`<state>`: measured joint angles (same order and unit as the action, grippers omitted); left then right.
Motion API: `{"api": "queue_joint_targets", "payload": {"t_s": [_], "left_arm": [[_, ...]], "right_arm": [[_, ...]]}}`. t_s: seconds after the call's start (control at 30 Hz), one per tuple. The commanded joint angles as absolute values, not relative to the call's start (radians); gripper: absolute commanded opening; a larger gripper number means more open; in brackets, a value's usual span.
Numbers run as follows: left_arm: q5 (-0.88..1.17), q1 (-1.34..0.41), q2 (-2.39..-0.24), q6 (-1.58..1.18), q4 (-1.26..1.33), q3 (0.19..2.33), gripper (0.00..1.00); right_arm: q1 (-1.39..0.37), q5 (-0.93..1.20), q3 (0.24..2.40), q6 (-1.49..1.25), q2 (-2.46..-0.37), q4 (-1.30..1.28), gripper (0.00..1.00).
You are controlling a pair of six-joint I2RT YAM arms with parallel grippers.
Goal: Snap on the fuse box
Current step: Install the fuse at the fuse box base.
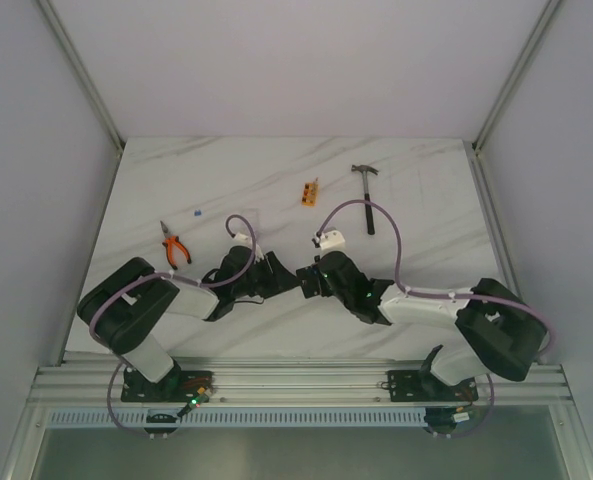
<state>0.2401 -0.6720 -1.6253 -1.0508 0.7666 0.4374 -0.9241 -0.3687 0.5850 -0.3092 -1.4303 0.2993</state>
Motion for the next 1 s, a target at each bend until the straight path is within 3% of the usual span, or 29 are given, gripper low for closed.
{"api": "queue_joint_targets", "payload": {"t_s": [0.0, 0.97], "left_arm": [[0.267, -0.679, -1.657, -1.077, 0.81, 0.46, 0.47], [0.273, -0.701, -1.715, -1.117, 0.822, 0.47, 0.47]], "right_arm": [[-0.935, -0.429, 0.616, -0.307, -1.451, 0.331, 0.0], [-0.956, -0.45, 0.642, -0.298, -1.513, 0.313, 0.0]]}}
